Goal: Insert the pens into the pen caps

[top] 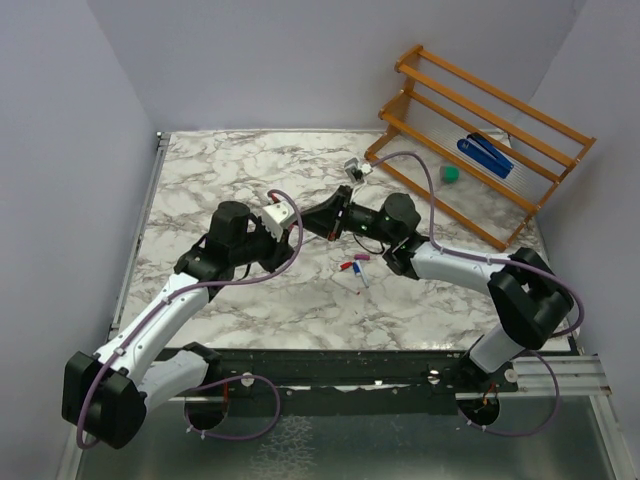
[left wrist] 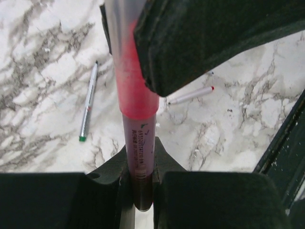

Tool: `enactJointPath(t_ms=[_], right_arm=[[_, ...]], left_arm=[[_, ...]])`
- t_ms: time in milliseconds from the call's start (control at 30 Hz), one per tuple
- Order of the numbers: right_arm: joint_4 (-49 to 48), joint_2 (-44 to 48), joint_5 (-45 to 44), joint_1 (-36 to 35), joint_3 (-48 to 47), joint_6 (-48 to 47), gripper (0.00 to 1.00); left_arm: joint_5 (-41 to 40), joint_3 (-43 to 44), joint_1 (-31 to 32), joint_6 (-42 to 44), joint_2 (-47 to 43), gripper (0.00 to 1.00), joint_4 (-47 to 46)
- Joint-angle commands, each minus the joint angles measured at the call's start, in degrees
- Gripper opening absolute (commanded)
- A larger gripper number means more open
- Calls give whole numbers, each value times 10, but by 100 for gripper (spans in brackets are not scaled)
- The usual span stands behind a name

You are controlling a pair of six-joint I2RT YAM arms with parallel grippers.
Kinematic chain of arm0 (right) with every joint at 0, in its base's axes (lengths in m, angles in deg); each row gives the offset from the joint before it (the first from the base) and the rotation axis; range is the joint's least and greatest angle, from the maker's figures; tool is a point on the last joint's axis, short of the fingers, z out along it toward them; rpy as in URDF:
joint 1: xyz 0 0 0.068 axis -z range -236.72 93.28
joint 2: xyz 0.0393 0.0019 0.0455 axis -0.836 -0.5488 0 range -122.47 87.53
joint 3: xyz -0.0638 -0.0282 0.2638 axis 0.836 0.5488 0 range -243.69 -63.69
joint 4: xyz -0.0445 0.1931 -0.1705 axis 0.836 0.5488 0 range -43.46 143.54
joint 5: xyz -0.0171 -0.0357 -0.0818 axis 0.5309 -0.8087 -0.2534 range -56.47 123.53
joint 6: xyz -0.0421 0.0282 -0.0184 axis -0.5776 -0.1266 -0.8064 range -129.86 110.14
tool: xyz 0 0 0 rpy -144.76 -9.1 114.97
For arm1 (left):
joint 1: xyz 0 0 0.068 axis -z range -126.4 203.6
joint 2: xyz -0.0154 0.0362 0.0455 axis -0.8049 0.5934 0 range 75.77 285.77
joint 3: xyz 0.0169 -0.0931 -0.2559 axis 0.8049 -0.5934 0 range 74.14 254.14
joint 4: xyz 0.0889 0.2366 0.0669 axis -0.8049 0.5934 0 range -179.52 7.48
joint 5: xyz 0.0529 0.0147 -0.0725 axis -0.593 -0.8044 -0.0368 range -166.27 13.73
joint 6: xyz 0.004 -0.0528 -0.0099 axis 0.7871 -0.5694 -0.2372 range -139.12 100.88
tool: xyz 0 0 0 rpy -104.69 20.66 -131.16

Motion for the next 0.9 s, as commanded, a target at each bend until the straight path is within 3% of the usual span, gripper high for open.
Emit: enactJointPath(t_ms=[0,300,867], right_arm=[[252,-63,261,-53,80,61,0],[434,-53,164,-59,33,-50,0],[464,-67,109,-101,15,-70,0]], left_arm=[[-43,83,-19,-10,-50,0,-362],[-42,83,-23,-10,-46,0,-362],[-46,95,-31,-3,-41,0,-364]])
